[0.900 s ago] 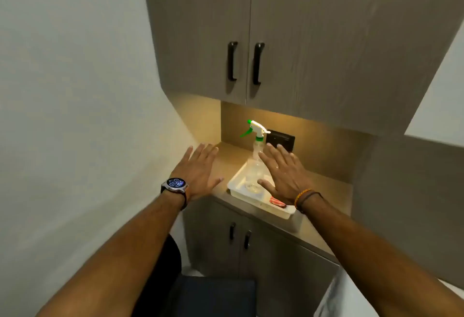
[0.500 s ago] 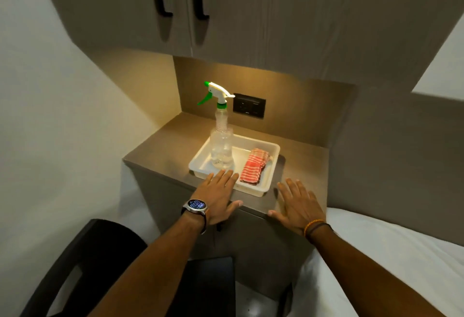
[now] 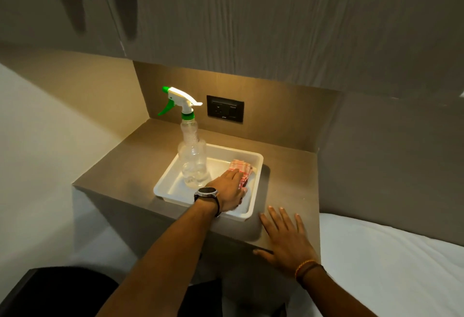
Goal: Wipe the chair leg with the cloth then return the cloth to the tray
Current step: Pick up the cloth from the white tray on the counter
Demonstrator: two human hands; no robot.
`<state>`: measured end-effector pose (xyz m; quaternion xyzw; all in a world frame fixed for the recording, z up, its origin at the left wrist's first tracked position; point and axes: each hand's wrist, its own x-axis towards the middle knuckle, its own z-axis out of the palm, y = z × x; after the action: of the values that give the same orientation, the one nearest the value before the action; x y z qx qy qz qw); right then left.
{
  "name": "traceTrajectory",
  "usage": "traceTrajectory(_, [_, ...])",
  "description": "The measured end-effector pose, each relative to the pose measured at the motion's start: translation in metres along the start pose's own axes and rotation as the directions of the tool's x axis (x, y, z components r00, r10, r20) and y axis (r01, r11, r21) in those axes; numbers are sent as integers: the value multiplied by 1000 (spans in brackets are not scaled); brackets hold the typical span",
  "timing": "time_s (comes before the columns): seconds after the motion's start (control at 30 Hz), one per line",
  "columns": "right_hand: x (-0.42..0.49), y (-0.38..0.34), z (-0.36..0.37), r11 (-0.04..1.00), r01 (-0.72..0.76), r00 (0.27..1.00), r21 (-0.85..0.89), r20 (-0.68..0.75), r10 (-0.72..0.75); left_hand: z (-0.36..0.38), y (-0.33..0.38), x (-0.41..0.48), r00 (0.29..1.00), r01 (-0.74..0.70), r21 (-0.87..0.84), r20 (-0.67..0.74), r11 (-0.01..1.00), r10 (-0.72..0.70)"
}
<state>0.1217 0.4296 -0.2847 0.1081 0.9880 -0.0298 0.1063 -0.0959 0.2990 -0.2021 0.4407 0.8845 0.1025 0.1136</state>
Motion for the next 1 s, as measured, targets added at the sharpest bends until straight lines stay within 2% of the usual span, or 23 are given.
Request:
traceTrajectory(0.1, [1, -1, 0, 1000, 3, 1000, 15, 0, -3, 11, 3, 26, 998, -18, -35, 57, 999, 20])
traceTrajectory(0.2, [1, -1, 0, 1000, 4, 1000, -13, -23, -4, 23, 2, 42, 997, 43, -5, 69, 999, -43])
traceTrajectory(0.3, [4, 2, 6, 1000, 0, 1000, 3, 14, -1, 32, 0, 44, 998, 59, -4, 25, 998, -59])
traceTrajectory(0.5, [2, 1, 6, 1000, 5, 999, 1, -39, -5, 26, 1, 40, 998, 34, 63, -51, 997, -31])
traceTrajectory(0.63, [2, 2, 8, 1000, 10, 999, 7, -46, -9, 6, -1, 24, 980, 46, -78, -192, 996, -60])
traceTrajectory(0.8, [2, 2, 9, 1000, -4, 998, -1, -61, 4, -23, 3, -18, 909, 44, -226, -394, 973, -132])
traceTrajectory(0.9, [1, 0, 7, 1000, -23, 998, -2, -59, 22, -27, 7, -61, 851, 23, -225, -507, 974, -137])
traceTrajectory(1.0, [-3, -4, 3, 1000, -27, 996, -11, -90, 26, -18, 1, -114, 772, 29, -147, -626, 989, -115])
